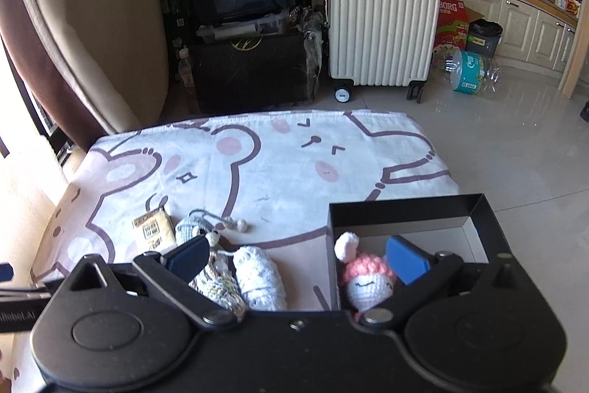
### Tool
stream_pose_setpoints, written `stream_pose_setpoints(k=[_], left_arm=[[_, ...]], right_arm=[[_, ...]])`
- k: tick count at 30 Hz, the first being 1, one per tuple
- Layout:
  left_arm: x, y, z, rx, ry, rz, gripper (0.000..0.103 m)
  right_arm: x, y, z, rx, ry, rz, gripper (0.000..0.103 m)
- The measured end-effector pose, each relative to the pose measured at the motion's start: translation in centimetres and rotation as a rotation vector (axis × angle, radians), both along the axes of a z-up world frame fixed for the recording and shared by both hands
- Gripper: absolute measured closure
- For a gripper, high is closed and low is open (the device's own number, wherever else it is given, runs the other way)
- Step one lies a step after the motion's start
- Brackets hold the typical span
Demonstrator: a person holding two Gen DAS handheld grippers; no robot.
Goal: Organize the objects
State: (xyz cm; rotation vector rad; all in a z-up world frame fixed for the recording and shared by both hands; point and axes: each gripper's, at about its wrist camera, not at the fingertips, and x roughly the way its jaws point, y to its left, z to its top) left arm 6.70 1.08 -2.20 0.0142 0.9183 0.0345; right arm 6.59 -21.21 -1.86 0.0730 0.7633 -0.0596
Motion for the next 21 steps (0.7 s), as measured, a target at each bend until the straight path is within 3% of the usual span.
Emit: stream_pose_setpoints(k=[8, 15, 19, 21], left_arm=[[0.7, -2.8, 0.0, -0.054, 0.006, -0.03, 0.0], [1.5, -5.2, -0.8, -0.084, 0.055, -0.058, 0.0], [2.2, -5.6, -1.5, -0.138, 0.1, -0.063, 0.0], [2.6, -5.2, -2.0, -0.202, 0.137, -0.04, 0.0]], right_arm=[[1.3, -0.5, 1.8, 0.045, -0.019, 0.017, 0.0], [2.8, 0.2, 2.6, 0.021, -0.049, 0.031, 0.0], [3.5, -0.1, 2.1, 0.072, -0.045, 0.031, 0.0], [3.7, -0.2, 1.5, 0.086, -0.041, 0.039, 0.0]])
